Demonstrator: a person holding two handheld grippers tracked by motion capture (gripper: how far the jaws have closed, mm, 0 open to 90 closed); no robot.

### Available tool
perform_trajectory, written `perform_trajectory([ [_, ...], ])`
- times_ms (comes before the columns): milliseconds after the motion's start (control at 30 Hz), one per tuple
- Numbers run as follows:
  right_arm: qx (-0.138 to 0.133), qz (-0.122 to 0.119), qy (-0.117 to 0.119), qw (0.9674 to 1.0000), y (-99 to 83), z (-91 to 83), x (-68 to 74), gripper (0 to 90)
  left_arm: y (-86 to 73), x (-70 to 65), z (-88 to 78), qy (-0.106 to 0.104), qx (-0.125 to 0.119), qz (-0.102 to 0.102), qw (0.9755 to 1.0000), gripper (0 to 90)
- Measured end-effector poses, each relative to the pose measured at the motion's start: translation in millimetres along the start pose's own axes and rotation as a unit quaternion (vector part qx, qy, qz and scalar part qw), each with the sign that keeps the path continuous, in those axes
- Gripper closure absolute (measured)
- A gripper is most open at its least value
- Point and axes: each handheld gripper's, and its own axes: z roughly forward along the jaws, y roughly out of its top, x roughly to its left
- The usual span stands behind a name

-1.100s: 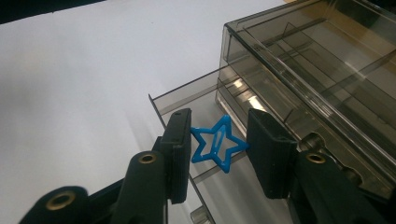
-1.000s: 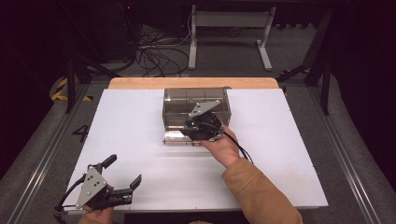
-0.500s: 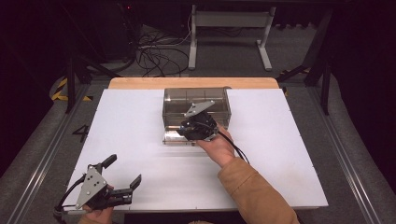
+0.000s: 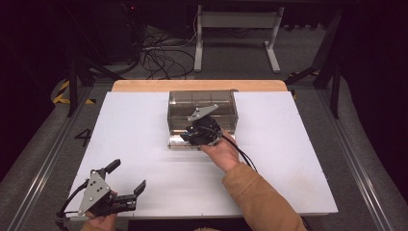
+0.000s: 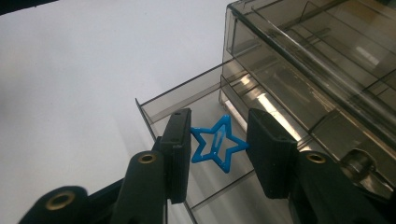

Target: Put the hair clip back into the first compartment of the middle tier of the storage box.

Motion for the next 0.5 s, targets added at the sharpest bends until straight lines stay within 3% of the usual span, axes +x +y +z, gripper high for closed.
perform_trajectory([
  [500,0.019,0.001,-0.003,0.9998,-1.5,14.2,1.8,61.2,0.0,-0.1,0.0,-0.001,0.0,0.0,1.0,1.7],
])
